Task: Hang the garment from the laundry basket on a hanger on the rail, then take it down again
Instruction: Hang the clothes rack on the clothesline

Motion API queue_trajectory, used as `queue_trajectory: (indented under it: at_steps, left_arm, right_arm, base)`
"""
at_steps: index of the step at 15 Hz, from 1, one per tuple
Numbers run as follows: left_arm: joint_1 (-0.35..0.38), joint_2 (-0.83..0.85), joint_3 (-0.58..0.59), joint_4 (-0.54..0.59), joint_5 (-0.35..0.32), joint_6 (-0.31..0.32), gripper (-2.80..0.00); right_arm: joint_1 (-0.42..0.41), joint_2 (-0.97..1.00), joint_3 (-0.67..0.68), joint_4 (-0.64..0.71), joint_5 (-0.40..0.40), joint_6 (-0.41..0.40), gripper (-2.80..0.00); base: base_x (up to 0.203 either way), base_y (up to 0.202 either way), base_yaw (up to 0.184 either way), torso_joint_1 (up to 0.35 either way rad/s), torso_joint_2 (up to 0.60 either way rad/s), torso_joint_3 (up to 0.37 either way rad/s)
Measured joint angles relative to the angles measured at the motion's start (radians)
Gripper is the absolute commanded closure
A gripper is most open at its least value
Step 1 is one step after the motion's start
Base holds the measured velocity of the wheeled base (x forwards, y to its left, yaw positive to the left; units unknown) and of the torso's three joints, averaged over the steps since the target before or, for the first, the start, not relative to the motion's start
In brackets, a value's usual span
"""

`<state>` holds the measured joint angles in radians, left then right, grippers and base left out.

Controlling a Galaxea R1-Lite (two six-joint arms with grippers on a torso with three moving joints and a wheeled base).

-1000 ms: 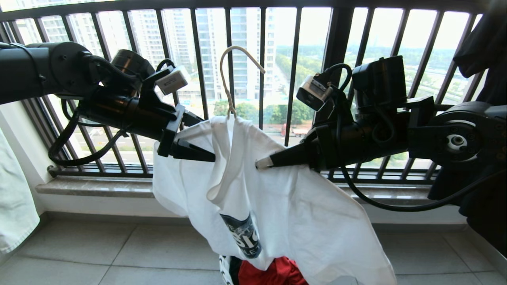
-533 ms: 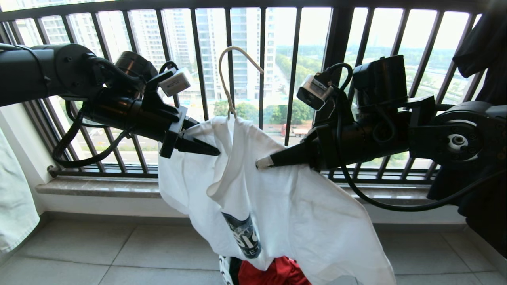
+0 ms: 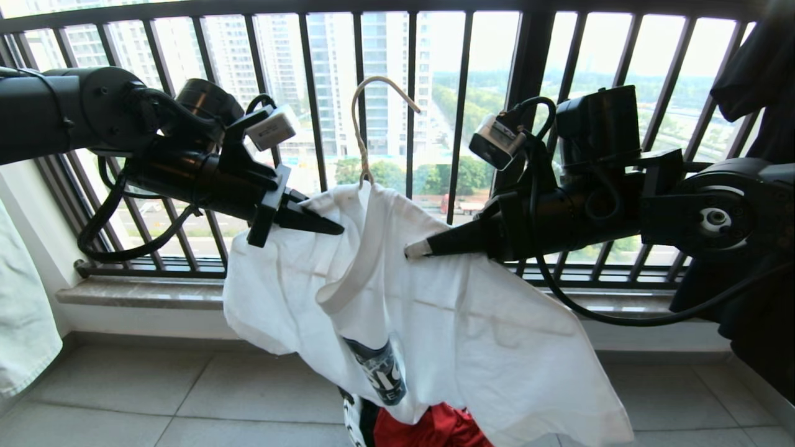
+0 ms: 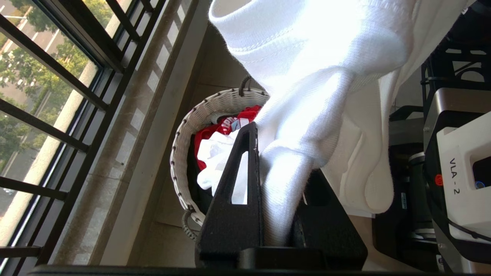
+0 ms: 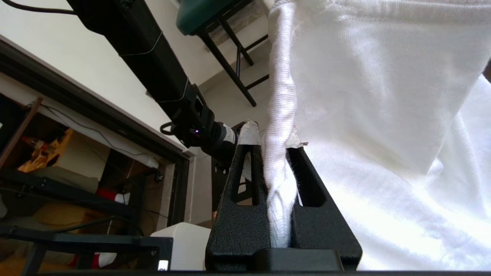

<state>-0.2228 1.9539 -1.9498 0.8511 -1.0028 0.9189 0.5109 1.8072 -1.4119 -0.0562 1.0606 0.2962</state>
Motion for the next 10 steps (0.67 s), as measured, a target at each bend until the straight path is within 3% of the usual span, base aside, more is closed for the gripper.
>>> queue_trajectory:
  at_steps: [1, 2, 3, 10]
  left_arm:
    - [0.0, -0.001, 0.0, 0.0, -0.001, 0.0, 0.0]
    - [0.0, -0.001, 0.0, -0.001, -0.001, 0.0, 0.0]
    - [0.0, -0.003, 0.0, -0.001, -0.001, 0.0, 0.0]
    - [0.001, -0.011, -0.001, -0.002, -0.002, -0.005, 0.0]
  right_arm:
    - [-0.002, 0.001, 0.0, 0.0, 0.0, -0.004, 0.0]
    - [-0.003, 0.003, 0.0, 0.0, 0.0, -0.005, -1.11]
    - [-0.004, 0.004, -0.001, 0.0, -0.005, -0.007, -2.8]
    - [-0.009, 0.015, -0.002, -0.001, -0.041, -0.031, -2.8]
  base:
    - [0.0, 0.0, 0.0, 0.0, 0.0, 0.0]
    - [0.0, 0.0, 0.0, 0.0, 0.0, 0.0]
    - [0.0, 0.0, 0.0, 0.0, 0.0, 0.0]
    - [0.0, 0.0, 0.0, 0.0, 0.0, 0.0]
